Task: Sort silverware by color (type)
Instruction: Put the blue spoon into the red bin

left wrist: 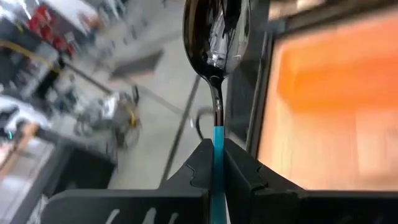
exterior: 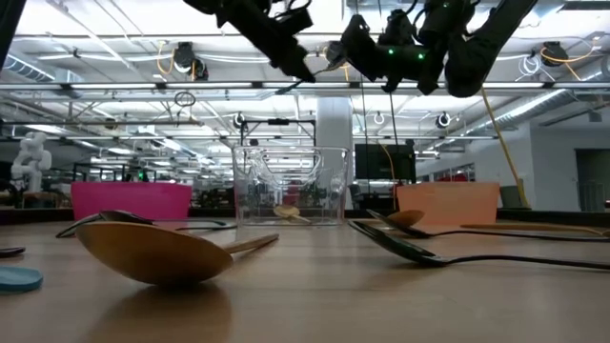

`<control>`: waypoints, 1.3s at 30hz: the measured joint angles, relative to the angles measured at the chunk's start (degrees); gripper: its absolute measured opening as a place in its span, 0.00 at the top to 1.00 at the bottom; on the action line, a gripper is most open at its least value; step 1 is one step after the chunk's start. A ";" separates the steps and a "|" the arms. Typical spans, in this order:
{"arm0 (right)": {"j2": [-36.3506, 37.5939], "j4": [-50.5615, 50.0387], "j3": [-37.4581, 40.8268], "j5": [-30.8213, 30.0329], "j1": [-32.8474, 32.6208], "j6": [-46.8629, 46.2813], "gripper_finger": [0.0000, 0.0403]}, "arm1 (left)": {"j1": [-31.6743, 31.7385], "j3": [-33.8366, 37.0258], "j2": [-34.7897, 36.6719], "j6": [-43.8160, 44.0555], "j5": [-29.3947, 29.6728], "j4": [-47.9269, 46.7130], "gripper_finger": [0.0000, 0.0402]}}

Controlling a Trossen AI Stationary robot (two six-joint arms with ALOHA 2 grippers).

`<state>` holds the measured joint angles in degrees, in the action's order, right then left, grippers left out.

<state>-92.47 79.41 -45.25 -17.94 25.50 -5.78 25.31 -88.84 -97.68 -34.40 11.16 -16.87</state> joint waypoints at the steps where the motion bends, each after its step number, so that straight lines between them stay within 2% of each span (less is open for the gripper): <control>1: 0.47 -1.70 0.00 -0.02 0.19 0.13 0.62 | 0.86 0.00 0.66 -0.01 0.02 -2.67 0.95; 9: 4.08 -13.13 0.00 -0.02 1.84 1.36 0.59 | 9.63 -2.54 2.66 2.91 0.04 -30.86 0.95; 14: 4.19 -15.04 0.00 0.00 2.39 3.95 0.59 | 15.34 -2.58 2.64 5.58 0.00 -45.47 0.95; 20: 4.21 -16.19 0.00 0.14 2.62 5.69 0.59 | 19.76 -2.55 2.64 15.75 -0.86 -61.65 0.95; 23: 4.21 -16.04 0.00 0.16 2.62 7.10 0.59 | 20.98 -1.07 2.63 18.05 -1.00 -64.22 0.95; 27: 4.21 -16.13 0.00 0.18 2.62 8.57 0.59 | 22.08 1.02 2.59 16.78 -2.17 -66.22 0.95; 33: 4.21 -17.62 0.00 0.18 2.62 8.65 0.59 | 22.81 4.75 2.97 12.23 -5.38 -62.99 0.95; 39: 4.21 -18.18 0.00 0.20 2.62 8.65 0.59 | 23.53 10.69 3.48 12.07 -5.73 -60.76 0.95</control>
<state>-88.27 61.23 -45.25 -17.74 28.12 2.87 48.84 -78.15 -94.21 -22.33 5.43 -77.62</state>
